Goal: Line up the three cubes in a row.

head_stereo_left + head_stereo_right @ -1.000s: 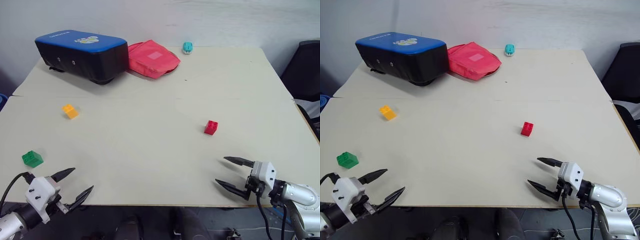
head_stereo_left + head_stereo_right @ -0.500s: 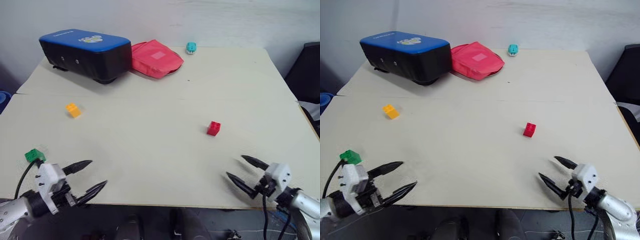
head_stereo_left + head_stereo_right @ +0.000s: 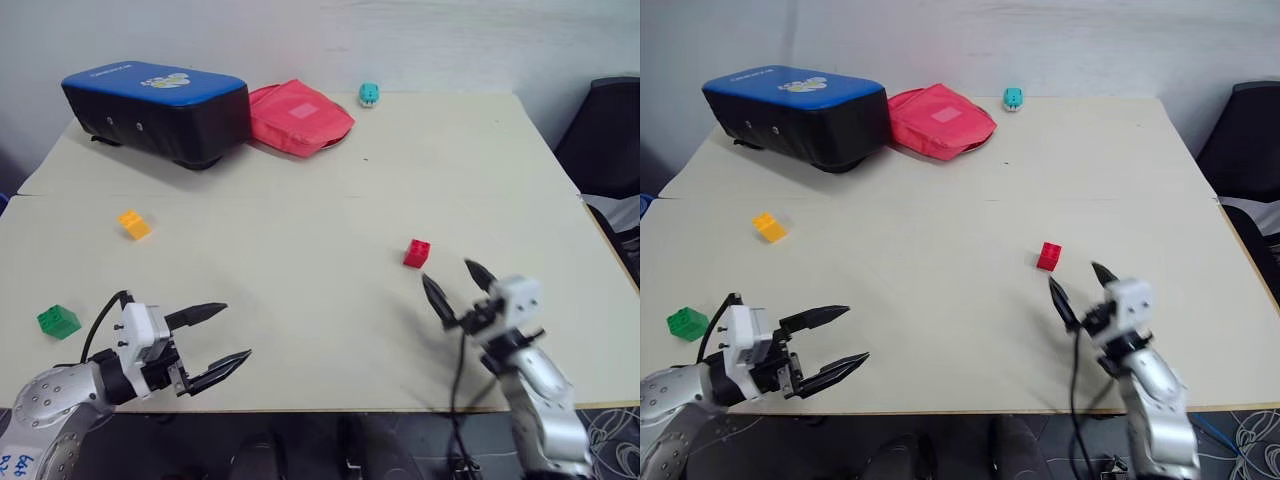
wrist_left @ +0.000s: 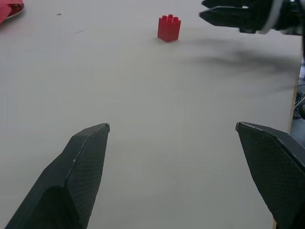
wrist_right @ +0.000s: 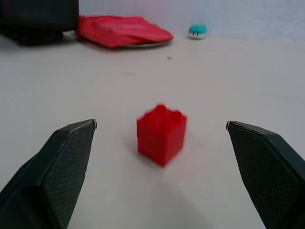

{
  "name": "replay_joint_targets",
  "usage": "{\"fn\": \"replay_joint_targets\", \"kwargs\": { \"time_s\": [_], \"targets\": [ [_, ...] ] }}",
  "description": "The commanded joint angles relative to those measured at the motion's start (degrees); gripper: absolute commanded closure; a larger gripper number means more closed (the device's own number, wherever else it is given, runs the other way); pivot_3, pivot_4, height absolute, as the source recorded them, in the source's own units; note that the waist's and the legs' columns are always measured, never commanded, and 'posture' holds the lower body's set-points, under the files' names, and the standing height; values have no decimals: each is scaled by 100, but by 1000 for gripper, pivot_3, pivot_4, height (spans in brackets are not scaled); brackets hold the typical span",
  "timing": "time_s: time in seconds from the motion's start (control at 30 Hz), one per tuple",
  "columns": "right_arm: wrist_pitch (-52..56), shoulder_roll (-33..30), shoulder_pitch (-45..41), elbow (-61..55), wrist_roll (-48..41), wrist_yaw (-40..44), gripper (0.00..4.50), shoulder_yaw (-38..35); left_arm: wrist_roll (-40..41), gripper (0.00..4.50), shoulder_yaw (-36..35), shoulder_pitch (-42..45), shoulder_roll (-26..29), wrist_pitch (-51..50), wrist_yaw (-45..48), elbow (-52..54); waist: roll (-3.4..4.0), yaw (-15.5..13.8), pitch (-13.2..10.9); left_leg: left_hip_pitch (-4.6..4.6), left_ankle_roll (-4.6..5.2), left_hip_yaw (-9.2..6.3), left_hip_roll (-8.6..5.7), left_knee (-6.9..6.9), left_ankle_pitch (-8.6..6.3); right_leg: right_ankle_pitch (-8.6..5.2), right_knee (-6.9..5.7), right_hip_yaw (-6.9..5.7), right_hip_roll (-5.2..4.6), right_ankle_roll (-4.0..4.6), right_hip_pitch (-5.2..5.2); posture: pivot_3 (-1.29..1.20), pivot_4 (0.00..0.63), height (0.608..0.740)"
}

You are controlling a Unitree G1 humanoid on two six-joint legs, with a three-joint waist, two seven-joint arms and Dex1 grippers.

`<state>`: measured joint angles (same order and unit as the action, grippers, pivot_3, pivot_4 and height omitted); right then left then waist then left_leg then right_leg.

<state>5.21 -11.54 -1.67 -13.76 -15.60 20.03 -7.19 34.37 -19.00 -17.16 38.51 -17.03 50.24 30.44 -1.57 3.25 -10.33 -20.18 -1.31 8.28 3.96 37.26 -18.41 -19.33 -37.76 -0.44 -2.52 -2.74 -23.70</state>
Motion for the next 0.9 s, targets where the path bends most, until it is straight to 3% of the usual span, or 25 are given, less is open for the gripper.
{"fn": "replay_joint_targets", "kwargs": {
  "time_s": [0.03,0.23,0.43,0.53,0.77,0.83,0.9],
  "targets": [
    [285,235,-317,9,576,-787,0,222,-26,46,57,53,5,-14,-42,21,0,-23,0,-4,0,-1,0,0,0,0,3,-2,-1,0,-3,0,150,740],
    [356,526,-938,649,1261,-1644,0,363,-66,46,-4,-55,10,-11,-69,101,-4,15,2,-8,10,10,-4,11,-2,1,10,4,-6,-4,-2,0,150,740],
    [424,782,-1168,967,1025,-1691,0,308,-47,46,-111,-240,-8,5,-146,216,-4,59,2,-4,5,10,2,4,2,1,3,4,1,-3,-4,0,150,740],
    [454,954,-1326,1192,908,-1811,537,206,-50,0,-129,-302,-6,16,-153,245,-4,82,2,-4,5,9,3,3,2,1,3,4,1,-3,-4,0,150,740],
    [547,956,-1498,1181,657,-1756,2743,17,-51,0,-199,-252,28,19,-195,225,-4,141,2,-6,5,8,2,2,2,1,3,3,0,-3,-4,0,150,740],
    [576,780,-1534,963,249,-1098,2766,87,-50,0,-217,-231,30,16,-206,212,-4,146,2,-5,5,8,2,0,2,1,3,3,0,-3,-4,0,150,740],
    [615,265,-1650,781,-319,253,2766,257,-45,0,-268,-258,18,30,-202,187,2,146,-1,-6,7,8,2,-1,2,1,5,3,0,-3,-4,0,150,740]
  ]
}}
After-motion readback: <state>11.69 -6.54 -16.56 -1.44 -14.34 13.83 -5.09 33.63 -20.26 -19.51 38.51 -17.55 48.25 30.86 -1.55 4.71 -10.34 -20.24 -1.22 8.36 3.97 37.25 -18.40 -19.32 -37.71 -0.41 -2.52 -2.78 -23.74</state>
